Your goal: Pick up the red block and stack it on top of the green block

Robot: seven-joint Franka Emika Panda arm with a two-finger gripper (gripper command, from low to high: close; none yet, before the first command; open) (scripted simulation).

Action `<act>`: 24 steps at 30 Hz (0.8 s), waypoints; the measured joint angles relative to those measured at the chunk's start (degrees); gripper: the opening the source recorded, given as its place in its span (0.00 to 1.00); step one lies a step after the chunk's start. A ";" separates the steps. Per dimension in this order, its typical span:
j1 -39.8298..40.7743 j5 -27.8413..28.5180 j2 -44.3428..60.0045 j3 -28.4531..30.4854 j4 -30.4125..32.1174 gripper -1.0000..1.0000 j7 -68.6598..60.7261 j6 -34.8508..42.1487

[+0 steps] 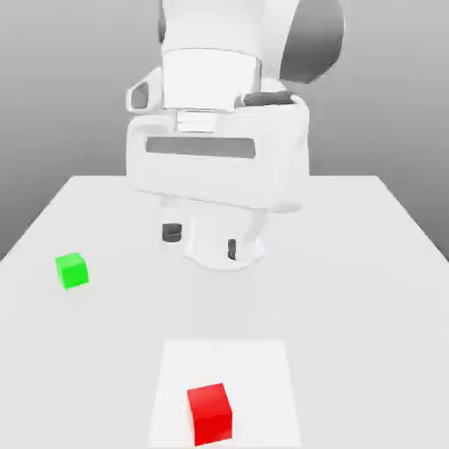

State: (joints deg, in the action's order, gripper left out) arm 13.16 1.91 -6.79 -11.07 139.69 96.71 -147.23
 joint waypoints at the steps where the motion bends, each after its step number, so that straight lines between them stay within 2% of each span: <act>1: 0.04 0.43 1.92 0.13 0.38 0.50 2.69 -0.75; 8: -0.09 2.35 15.23 0.98 3.04 0.50 20.80 -5.94; 13: -2.26 4.94 25.34 3.79 2.38 0.50 26.13 -13.21; 14: -2.82 5.59 27.38 4.48 2.07 0.00 26.67 -14.89; 20: -3.07 5.94 28.41 4.81 1.91 0.00 26.97 -15.88; 24: -2.03 3.90 23.01 3.34 2.79 0.00 25.48 -11.36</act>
State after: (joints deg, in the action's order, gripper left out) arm 11.13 5.81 16.22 -7.73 142.48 122.19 -158.59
